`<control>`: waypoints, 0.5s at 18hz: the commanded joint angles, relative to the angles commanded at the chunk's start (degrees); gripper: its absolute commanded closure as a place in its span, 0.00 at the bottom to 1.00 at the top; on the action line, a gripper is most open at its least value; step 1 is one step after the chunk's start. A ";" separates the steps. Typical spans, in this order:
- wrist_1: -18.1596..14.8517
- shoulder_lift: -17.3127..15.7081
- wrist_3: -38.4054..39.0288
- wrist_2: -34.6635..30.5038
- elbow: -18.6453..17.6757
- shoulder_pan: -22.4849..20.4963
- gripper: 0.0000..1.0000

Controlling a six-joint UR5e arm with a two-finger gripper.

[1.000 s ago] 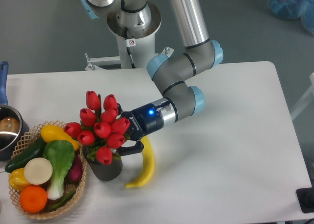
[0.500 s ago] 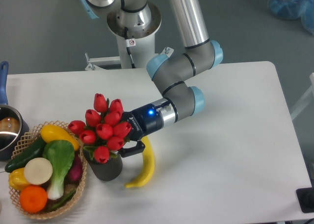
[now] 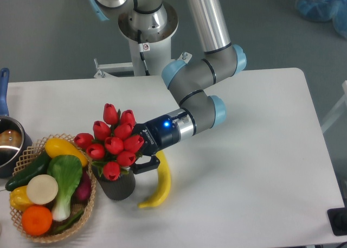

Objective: Insert the flowers into the vase
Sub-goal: 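Adjust the tulips in the vase while holding them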

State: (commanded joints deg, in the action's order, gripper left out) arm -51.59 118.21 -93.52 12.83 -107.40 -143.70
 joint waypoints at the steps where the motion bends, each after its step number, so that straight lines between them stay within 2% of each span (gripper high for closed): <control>1: 0.09 0.00 0.00 0.00 0.00 0.00 0.28; 5: 0.09 0.00 0.00 -0.18 0.00 0.00 0.19; 7: 0.00 0.00 0.00 -0.26 0.00 0.00 0.07; 9: -0.17 0.00 0.00 -0.96 0.00 0.09 0.04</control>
State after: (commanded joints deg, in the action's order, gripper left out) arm -51.77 118.21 -93.52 11.87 -107.40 -143.61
